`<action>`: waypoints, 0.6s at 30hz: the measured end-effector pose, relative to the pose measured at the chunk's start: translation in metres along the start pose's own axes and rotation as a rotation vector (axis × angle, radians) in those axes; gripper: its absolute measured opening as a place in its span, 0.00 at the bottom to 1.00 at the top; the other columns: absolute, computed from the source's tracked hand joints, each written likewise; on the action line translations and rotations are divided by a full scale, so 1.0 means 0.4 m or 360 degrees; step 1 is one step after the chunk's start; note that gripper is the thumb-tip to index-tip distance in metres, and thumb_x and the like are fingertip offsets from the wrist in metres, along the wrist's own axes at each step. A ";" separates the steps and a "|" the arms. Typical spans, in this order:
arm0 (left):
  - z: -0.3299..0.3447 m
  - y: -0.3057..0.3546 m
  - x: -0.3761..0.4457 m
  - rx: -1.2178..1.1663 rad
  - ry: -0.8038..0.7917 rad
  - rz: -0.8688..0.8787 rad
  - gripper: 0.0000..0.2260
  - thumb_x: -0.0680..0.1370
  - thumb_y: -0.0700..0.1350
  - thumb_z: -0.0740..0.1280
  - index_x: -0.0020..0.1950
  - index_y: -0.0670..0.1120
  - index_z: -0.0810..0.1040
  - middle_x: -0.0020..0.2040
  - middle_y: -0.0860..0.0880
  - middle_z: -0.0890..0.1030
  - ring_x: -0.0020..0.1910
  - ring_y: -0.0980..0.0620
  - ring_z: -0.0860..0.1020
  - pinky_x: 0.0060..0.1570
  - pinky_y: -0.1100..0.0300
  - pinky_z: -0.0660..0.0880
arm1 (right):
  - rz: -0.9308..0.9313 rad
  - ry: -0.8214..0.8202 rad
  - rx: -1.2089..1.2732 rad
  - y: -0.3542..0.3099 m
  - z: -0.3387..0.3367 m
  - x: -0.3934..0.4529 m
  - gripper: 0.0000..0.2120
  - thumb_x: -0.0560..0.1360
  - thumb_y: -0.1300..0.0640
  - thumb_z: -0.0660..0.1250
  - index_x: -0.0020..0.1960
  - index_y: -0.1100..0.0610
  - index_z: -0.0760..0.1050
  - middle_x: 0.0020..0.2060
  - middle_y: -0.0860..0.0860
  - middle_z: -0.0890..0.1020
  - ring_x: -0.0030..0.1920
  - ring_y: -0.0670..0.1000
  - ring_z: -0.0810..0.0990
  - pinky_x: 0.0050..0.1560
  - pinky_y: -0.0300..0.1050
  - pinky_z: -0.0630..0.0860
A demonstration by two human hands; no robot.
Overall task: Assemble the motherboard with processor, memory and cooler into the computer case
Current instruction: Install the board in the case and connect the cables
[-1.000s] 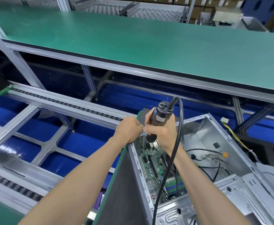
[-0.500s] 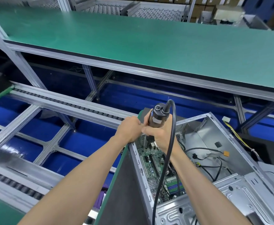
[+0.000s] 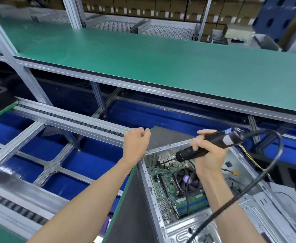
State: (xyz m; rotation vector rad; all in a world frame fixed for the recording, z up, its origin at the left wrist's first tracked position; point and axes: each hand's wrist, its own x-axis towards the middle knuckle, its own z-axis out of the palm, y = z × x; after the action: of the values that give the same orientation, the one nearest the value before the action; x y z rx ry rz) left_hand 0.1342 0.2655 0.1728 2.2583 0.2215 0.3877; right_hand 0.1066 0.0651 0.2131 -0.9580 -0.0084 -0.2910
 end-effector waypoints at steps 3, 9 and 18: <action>-0.021 0.027 -0.002 -0.1483 0.0081 -0.0822 0.20 0.78 0.45 0.66 0.28 0.46 0.65 0.25 0.51 0.61 0.25 0.52 0.56 0.21 0.63 0.57 | 0.0125 0.0214 0.0414 -0.074 -0.042 0.004 0.13 0.64 0.70 0.60 0.43 0.55 0.73 0.26 0.48 0.70 0.26 0.49 0.65 0.37 0.43 0.66; -0.007 0.064 -0.055 -0.2755 -0.0189 -0.1015 0.21 0.84 0.51 0.60 0.46 0.35 0.81 0.38 0.42 0.79 0.39 0.46 0.82 0.46 0.50 0.82 | 0.0116 0.0380 0.0925 -0.175 -0.063 -0.008 0.11 0.60 0.65 0.64 0.42 0.55 0.71 0.28 0.47 0.67 0.29 0.47 0.63 0.40 0.41 0.67; 0.014 0.146 -0.085 -0.2768 -0.0410 -0.0896 0.28 0.85 0.56 0.54 0.62 0.33 0.79 0.60 0.34 0.81 0.61 0.38 0.81 0.52 0.46 0.81 | 0.0082 0.0353 0.0852 -0.201 -0.049 -0.013 0.10 0.67 0.67 0.59 0.40 0.54 0.72 0.27 0.47 0.67 0.28 0.47 0.64 0.35 0.41 0.70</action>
State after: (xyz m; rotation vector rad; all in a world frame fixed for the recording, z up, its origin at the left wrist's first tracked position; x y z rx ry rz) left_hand 0.1060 0.2138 0.2067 0.4652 0.2224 -0.0810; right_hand 0.0794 0.0069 0.2657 -0.3912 0.1351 -0.3249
